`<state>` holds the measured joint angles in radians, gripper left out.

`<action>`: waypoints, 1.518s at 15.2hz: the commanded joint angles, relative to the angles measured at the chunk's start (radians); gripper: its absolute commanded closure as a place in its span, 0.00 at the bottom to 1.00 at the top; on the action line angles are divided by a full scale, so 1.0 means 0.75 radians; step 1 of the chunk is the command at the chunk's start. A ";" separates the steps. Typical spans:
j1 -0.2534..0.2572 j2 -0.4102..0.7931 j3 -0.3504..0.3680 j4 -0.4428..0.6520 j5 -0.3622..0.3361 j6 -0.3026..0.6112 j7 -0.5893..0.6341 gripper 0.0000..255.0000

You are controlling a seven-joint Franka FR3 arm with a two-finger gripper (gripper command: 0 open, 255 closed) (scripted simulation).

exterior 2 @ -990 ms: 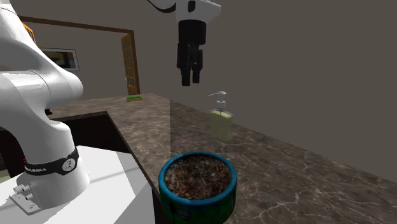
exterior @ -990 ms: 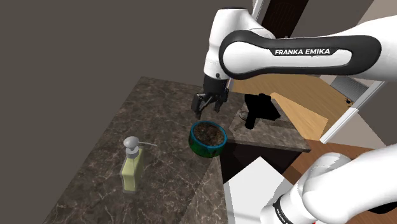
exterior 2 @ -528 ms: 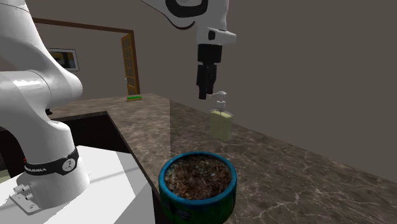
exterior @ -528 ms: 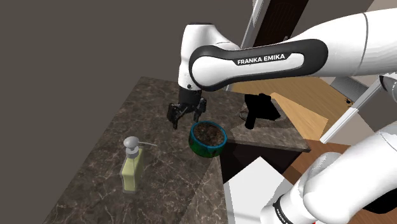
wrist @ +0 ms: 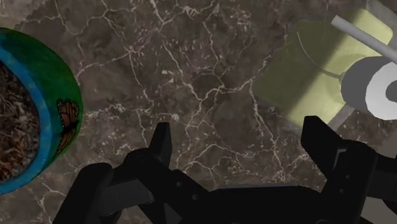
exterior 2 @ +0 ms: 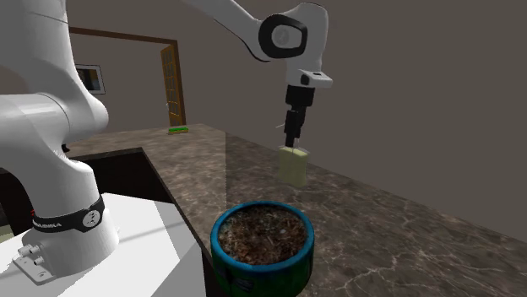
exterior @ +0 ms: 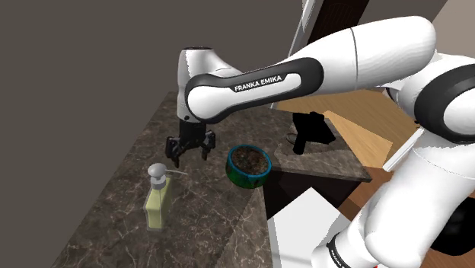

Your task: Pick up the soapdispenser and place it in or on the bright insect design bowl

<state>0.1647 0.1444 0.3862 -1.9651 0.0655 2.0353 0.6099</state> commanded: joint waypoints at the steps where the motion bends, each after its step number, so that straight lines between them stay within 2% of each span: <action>1: 0.023 0.099 0.008 0.082 -0.015 0.009 0.051 0.00; 7: 0.111 0.387 0.010 0.345 -0.061 0.017 0.172 0.00; 15: 0.129 0.441 0.002 0.281 -0.078 0.134 0.183 0.00; 22: 0.129 0.441 0.002 0.281 -0.078 0.134 0.183 0.00; 23: 0.129 0.441 0.002 0.281 -0.078 0.134 0.183 1.00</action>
<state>0.2613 0.4743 0.3879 -1.7539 0.0071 2.1354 0.7471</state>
